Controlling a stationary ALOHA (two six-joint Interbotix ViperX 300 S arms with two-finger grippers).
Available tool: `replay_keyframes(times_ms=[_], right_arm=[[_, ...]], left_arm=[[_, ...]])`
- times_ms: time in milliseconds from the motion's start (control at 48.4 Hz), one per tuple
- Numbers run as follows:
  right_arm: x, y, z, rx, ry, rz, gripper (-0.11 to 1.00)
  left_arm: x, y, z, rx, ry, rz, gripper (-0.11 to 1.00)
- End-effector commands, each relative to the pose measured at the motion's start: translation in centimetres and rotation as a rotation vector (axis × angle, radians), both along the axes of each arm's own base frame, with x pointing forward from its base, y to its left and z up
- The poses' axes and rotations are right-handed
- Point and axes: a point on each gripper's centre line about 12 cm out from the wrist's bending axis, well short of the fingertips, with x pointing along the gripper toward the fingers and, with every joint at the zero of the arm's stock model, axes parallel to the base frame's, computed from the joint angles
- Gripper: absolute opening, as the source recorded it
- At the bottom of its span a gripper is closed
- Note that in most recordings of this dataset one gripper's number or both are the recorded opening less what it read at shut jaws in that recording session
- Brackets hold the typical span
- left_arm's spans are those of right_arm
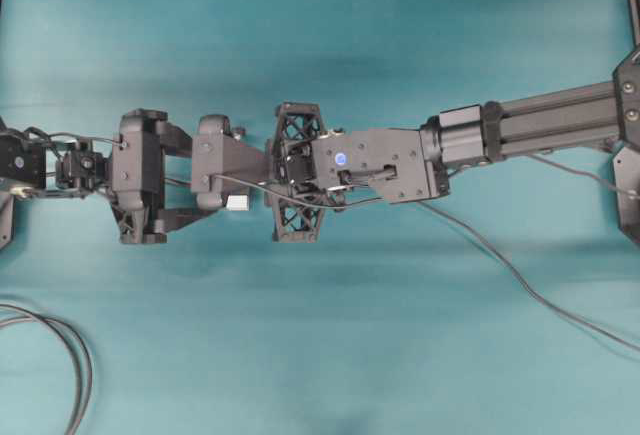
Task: Insert the USB cable into the female connector supported by the left arm.
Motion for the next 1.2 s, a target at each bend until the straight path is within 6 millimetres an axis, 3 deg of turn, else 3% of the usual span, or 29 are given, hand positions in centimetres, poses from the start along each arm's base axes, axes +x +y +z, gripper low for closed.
replay_keyframes(times_ms=[0, 929, 1177], right_arm=[[1.0, -0.1, 2.0, -0.009, -0.059, 0.017, 0.2], [1.2, 1.5, 1.8, -0.006, -0.097, 0.066, 0.2], [-1.6, 1.5, 1.1, 0.021, -0.093, 0.039, 0.2]], left_arm=[[0.6, 0.1, 0.5, -0.003, -0.023, 0.007, 0.92], [1.3, 0.5, 0.1, -0.009, 0.002, 0.024, 0.92], [0.1, 0.4, 0.3, -0.012, 0.022, 0.026, 0.92]])
